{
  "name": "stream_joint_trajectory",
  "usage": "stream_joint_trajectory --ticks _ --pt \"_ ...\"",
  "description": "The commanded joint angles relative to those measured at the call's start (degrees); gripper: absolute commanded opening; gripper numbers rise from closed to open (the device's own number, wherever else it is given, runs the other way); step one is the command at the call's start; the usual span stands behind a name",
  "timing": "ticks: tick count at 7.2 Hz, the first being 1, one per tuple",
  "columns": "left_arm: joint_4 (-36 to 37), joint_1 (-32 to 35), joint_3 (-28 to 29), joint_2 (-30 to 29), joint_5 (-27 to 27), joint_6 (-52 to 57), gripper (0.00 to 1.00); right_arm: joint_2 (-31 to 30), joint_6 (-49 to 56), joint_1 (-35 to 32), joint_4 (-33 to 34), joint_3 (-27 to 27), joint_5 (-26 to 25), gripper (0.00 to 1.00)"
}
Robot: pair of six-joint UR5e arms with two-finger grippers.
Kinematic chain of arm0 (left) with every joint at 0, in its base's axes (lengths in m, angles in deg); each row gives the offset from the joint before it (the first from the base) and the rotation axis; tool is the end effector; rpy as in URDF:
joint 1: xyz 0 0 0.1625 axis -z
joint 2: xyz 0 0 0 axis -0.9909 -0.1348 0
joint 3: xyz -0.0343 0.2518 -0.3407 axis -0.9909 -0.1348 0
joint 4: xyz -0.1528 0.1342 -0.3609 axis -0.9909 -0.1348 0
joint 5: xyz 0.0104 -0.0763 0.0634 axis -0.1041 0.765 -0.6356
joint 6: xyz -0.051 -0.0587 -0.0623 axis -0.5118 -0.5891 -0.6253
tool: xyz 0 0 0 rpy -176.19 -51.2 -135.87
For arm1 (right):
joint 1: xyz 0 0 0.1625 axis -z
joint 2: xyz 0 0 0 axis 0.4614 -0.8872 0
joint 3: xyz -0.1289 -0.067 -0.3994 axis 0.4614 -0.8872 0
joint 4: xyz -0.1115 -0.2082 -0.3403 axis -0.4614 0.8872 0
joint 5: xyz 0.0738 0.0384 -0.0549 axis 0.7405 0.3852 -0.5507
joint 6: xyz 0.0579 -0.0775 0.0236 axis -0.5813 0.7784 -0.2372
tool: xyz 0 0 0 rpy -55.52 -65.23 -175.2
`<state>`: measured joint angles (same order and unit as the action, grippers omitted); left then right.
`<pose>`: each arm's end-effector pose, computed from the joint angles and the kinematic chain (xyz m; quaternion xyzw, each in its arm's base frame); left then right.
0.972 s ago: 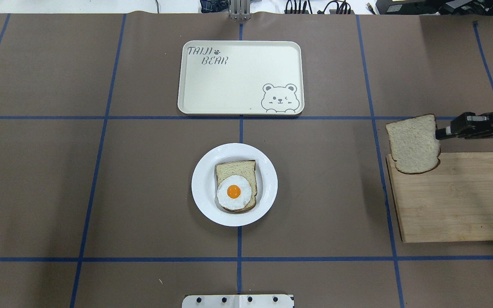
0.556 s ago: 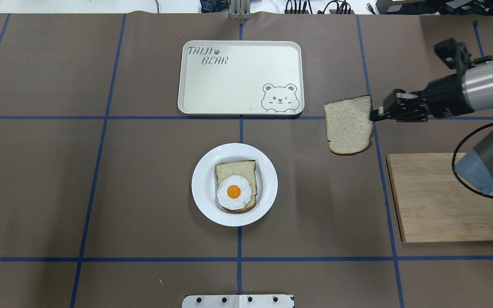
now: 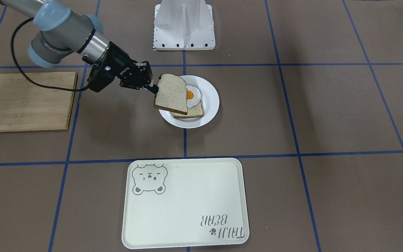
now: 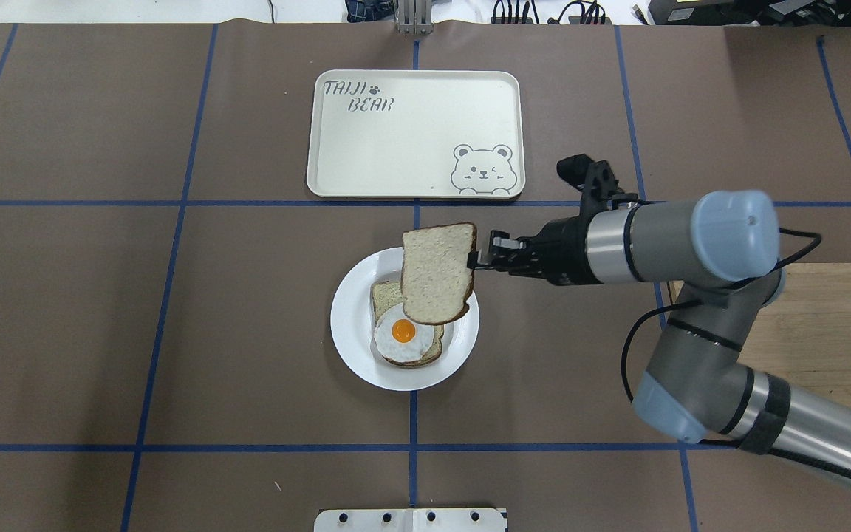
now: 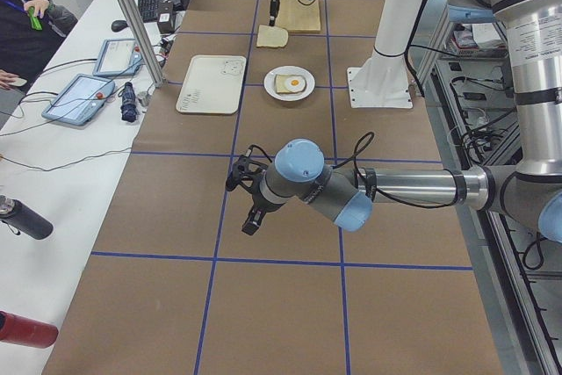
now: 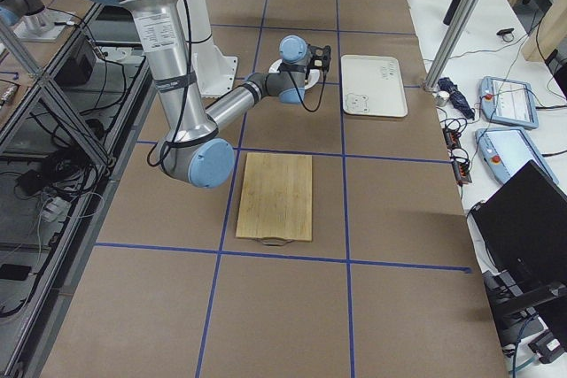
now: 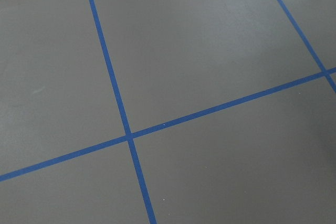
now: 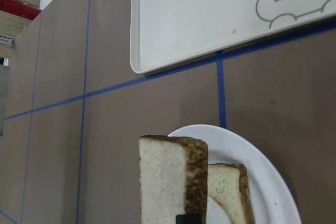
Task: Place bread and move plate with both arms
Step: 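Lower the bread onto the egg toast and open the right gripper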
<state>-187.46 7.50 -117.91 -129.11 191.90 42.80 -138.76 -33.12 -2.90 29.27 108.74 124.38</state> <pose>-0.0578 -0.4085 0.5717 0.2441 0.4067 0.0576 0.8784 -0.4593 -0.3882 0.2664 0.0793 -0.6864 0.0742 0.7190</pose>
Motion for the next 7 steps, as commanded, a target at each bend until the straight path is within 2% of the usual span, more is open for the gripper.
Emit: stream_joint_trajectory --ticks 1,3,5,6,7 --pt "-0.1 0.0 -0.1 -0.1 0.0 -0.8 0.99 3.3 3.9 5.1 -0.3 -6.0 -4.3 0.00" --pt "-0.1 0.0 0.3 -1.0 -0.1 -2.2 0.99 2.9 3.9 6.5 -0.3 -6.2 -4.4 0.00" --pt "-0.1 0.0 0.3 -1.0 -0.1 -2.2 0.99 3.0 4.0 7.0 -0.4 -9.2 -5.2 0.00" --pt "-0.1 0.0 0.3 -1.0 0.0 -2.2 0.99 3.1 3.9 7.3 -0.4 -9.4 -5.6 0.28" --pt "-0.1 0.0 0.4 -0.9 -0.1 -2.3 0.99 3.4 3.8 6.3 0.4 -8.8 -5.9 0.99"
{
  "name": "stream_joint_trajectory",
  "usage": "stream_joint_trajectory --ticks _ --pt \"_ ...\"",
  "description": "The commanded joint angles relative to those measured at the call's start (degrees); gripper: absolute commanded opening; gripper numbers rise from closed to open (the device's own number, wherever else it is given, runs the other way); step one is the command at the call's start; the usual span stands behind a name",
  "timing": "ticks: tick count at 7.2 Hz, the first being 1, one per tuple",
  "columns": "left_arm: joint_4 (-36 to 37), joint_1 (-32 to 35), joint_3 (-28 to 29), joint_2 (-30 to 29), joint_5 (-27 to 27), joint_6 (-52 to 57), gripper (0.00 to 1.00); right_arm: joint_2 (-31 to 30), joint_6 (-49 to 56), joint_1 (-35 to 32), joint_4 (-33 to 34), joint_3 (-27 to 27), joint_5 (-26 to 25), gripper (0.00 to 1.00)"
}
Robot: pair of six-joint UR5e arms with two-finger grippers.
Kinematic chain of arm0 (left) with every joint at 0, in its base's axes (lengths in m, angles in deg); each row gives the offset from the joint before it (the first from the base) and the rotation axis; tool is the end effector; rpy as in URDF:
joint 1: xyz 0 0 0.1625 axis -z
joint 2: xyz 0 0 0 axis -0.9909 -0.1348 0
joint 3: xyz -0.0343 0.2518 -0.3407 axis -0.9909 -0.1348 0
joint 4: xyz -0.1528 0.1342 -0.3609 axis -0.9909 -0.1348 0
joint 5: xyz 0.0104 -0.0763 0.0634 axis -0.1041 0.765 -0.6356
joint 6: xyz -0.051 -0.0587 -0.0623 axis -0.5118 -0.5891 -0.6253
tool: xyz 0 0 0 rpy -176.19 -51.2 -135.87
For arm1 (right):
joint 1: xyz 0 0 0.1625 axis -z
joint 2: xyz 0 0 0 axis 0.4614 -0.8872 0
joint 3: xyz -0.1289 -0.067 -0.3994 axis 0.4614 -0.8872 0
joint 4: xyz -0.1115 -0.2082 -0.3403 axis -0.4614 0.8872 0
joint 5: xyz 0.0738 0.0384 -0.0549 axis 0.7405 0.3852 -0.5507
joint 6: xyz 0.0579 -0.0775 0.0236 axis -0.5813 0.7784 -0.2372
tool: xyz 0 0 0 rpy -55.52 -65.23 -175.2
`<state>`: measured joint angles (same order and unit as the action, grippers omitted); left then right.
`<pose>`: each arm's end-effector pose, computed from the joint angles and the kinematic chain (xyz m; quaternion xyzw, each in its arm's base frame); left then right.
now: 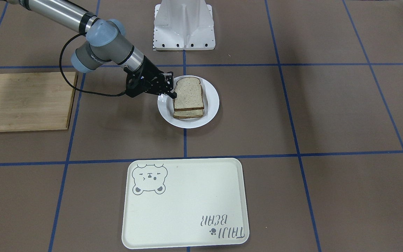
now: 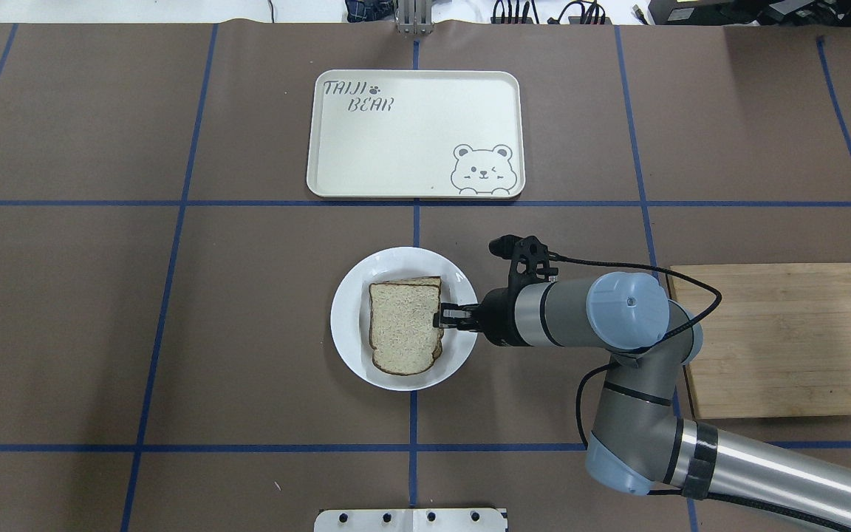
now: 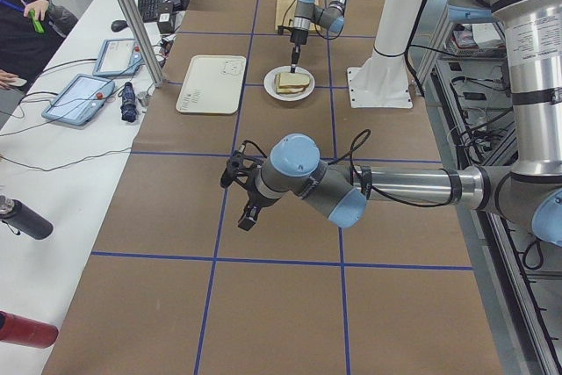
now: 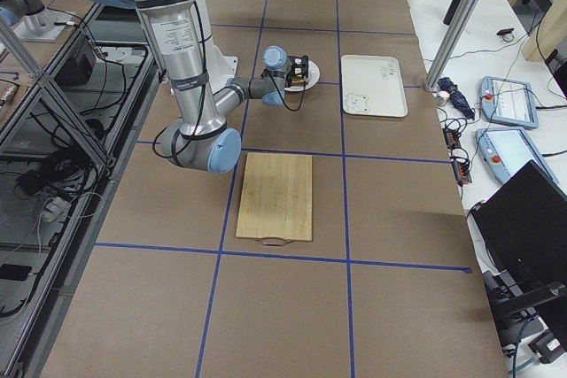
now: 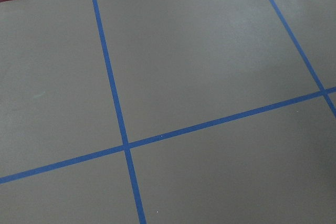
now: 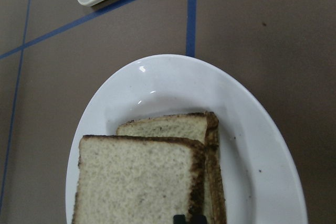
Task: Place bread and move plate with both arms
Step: 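Withdraw the right arm back toward its side of the table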
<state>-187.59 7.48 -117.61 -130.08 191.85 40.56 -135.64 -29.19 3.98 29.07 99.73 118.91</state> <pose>-0.0576 -0.4155 0.5672 0.2423 0.4108 0.0433 0.8779 -0.5457 -0.3592 0.3039 0.0832 -0.6494 0.0483 0.7543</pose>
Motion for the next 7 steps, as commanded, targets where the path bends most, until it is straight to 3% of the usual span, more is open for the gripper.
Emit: stream_joint_trajectory --ticks 1,2,4,7 --pt "0.2 0.0 -0.1 0.0 0.0 -0.1 0.99 0.6 0.0 -5.9 4.6 1.4 3.6 1.00" --pt "0.1 0.0 0.1 -0.5 0.0 -0.1 0.99 1.1 0.2 -13.1 12.7 4.4 13.2 1.00" --pt "0.1 -0.2 -0.5 -0.9 1.4 0.0 0.99 0.8 7.2 -24.0 26.0 6.1 21.8 1.00" --pt "0.0 -0.5 -1.7 -4.8 6.8 -0.1 0.99 -5.4 37.8 -37.5 43.7 6.3 25.0 1.00"
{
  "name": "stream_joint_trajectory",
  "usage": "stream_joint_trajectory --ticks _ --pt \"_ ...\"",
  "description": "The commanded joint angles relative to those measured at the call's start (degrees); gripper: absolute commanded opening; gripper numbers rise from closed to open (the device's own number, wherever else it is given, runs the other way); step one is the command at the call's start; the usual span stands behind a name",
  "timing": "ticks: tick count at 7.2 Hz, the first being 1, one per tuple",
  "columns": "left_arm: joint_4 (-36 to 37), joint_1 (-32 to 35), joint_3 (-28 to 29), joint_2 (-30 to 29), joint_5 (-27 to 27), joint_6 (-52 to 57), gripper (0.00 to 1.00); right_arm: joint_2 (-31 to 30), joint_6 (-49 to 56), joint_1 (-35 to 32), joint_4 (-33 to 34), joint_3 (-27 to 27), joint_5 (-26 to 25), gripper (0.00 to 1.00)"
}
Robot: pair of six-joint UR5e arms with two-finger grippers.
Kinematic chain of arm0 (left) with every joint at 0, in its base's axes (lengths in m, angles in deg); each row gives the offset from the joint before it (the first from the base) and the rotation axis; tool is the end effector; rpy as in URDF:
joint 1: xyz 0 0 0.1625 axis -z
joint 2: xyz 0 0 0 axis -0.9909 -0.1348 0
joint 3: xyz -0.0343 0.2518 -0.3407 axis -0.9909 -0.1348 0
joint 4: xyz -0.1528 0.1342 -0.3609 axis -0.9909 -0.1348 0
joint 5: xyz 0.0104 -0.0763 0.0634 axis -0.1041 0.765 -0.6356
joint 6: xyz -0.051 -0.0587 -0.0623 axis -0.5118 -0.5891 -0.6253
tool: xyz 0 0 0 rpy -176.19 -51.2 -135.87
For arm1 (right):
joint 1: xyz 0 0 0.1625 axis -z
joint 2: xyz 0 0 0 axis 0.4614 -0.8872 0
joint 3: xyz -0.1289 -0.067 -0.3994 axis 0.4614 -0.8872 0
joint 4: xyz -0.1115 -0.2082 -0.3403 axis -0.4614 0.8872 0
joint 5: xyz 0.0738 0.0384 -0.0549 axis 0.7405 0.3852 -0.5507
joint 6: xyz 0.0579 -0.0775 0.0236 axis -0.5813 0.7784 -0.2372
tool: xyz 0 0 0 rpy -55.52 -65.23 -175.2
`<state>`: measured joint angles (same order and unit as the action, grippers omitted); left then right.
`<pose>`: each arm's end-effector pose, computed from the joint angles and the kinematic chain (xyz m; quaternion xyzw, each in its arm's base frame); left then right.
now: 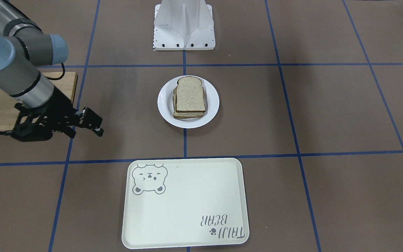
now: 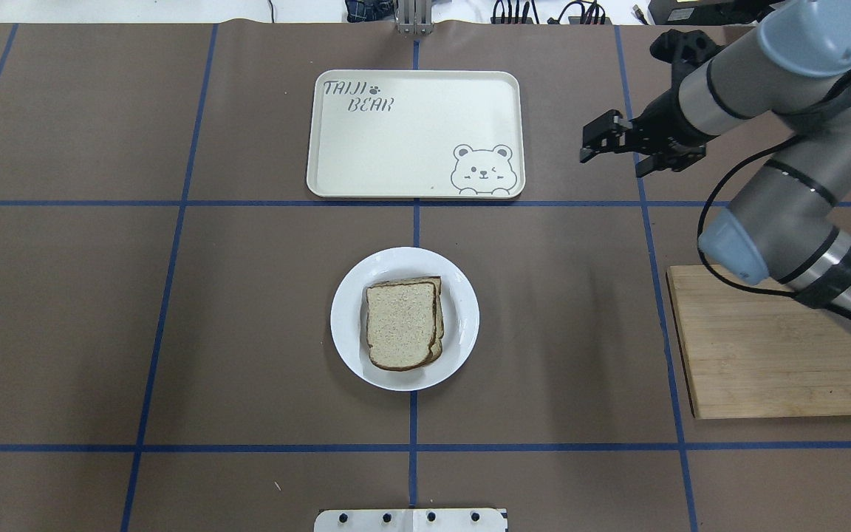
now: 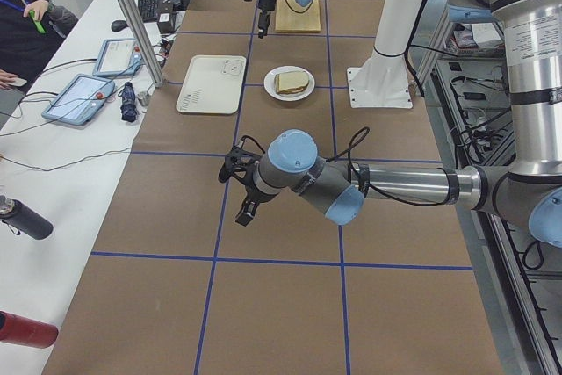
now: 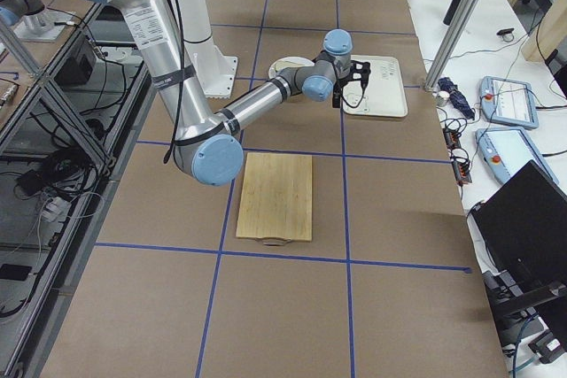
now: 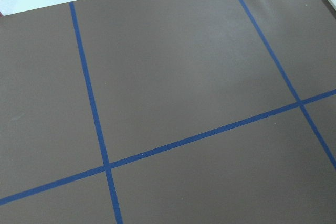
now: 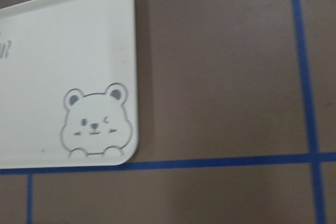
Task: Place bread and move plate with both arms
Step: 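Withdraw the right arm back toward its side of the table, then reach the left gripper to the rim of the white plate and grip it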
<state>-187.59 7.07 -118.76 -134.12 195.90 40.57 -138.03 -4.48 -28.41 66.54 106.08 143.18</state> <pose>-0.0498 -0.4388 0.5226 0.2721 0.4389 0.0774 0.8528 -0.2926 -0.5635 0.3502 0.0539 -0.4787 0.0679 0.8737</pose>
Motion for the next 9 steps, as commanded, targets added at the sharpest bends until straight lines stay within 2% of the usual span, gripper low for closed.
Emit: stream_joint_trajectory --ticks 1,2,3,5,6,7,9 --pt "0.3 -1.4 -0.5 -3.2 8.7 -0.2 0.99 -6.6 24.4 -9.2 9.0 -0.2 0.6 1.00" --pt "0.3 -5.0 -0.2 -6.8 12.1 -7.4 0.99 -12.3 36.9 -14.3 9.2 -0.9 0.8 1.00" --pt "-2.8 -9.2 -0.5 -8.6 11.3 -17.7 0.99 -17.5 47.7 -19.7 9.5 -1.7 0.8 1.00" --pt "-8.9 -20.0 -0.4 -11.9 3.3 -33.4 0.99 -25.3 60.5 -30.4 13.0 -1.9 0.9 1.00" --pt "-12.4 -24.7 0.1 -13.3 0.3 -40.6 0.99 -27.1 66.6 -33.4 15.7 -1.7 0.9 1.00" --pt "-14.4 -30.0 0.2 -15.0 -3.8 -46.7 0.99 -27.8 70.1 -35.9 18.2 -1.4 1.2 1.00" --pt "-15.3 -42.7 1.4 -20.1 -16.0 -56.4 0.99 -27.9 70.0 -36.0 18.9 -1.3 1.0 1.00"
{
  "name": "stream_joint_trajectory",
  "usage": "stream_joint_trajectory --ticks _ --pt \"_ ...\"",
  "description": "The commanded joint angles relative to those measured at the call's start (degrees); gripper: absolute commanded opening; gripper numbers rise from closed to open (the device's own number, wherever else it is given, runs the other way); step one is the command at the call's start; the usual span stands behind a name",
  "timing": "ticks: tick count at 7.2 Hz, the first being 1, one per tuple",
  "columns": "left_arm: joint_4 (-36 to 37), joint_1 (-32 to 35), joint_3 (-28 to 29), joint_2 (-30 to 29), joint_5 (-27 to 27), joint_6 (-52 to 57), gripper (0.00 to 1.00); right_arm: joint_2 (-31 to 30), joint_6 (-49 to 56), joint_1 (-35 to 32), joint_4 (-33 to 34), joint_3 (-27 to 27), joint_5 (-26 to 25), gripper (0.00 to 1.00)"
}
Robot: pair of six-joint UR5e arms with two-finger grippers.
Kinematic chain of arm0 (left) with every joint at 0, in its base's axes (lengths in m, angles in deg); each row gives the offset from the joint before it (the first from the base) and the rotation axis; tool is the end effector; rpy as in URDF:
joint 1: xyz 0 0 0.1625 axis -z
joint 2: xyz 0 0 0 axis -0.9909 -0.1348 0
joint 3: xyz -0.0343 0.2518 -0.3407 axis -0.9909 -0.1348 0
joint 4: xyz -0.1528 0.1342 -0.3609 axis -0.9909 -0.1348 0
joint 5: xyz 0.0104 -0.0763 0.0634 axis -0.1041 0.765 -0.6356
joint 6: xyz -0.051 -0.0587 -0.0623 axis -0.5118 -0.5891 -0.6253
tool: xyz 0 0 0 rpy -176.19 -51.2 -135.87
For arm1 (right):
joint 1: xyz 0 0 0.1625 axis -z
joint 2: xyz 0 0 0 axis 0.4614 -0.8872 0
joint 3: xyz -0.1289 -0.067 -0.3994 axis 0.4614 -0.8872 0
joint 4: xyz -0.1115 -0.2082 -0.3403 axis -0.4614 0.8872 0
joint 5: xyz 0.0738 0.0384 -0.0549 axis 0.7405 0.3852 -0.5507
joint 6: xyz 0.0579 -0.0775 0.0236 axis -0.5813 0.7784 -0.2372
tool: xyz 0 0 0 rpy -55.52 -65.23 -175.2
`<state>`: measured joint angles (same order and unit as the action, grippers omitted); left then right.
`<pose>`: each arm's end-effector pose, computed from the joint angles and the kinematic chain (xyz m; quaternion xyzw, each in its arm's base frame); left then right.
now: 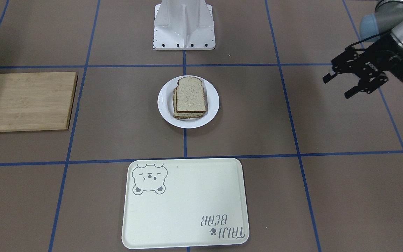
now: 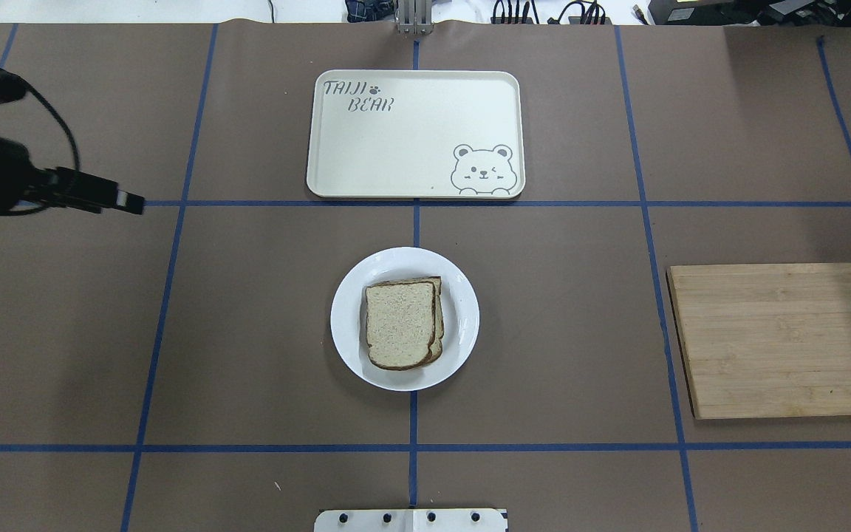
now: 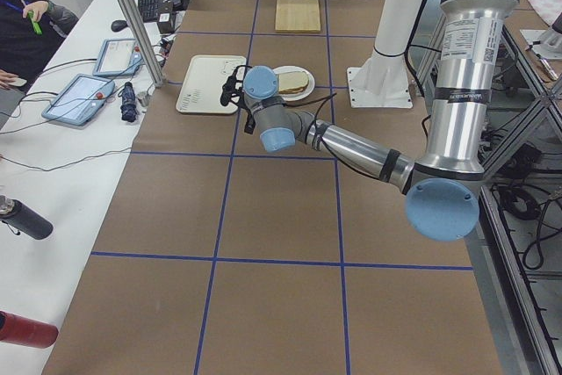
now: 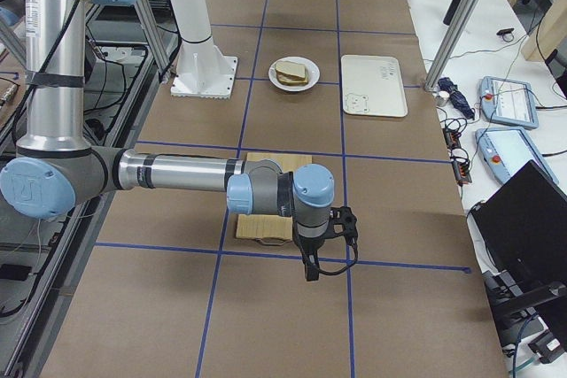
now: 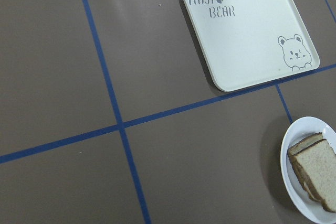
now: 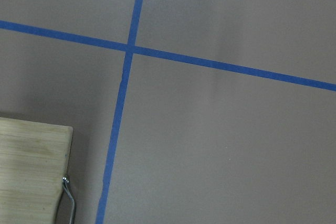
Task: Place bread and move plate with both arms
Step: 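Reach the left gripper to the rim of the white plate and grip it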
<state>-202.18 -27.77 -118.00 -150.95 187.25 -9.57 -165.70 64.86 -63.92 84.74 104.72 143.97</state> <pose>0.2495 -0.4617 0.3650 0.1397 0.6048 0.0435 0.7828 0.0836 -0.4490 0.6684 0.0376 -0.3189 -0.0694 0.9445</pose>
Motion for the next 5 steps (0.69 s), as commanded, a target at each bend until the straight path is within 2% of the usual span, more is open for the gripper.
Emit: stream_joint_trajectory --ticks 1,3,5 --pt "-1.9 -13.3 2.9 -6.5 -12.7 -10.9 0.99 -0.1 0.1 -0.5 0.6 0.0 0.3 1.00" --pt "-13.2 -24.0 9.6 -10.4 -23.2 -19.5 0.98 -0.1 0.0 -0.5 0.7 0.0 1.0 1.00" --pt "-13.7 -29.5 10.0 -11.8 -29.6 -22.7 0.96 -0.1 0.0 -0.5 0.8 -0.1 1.3 1.00"
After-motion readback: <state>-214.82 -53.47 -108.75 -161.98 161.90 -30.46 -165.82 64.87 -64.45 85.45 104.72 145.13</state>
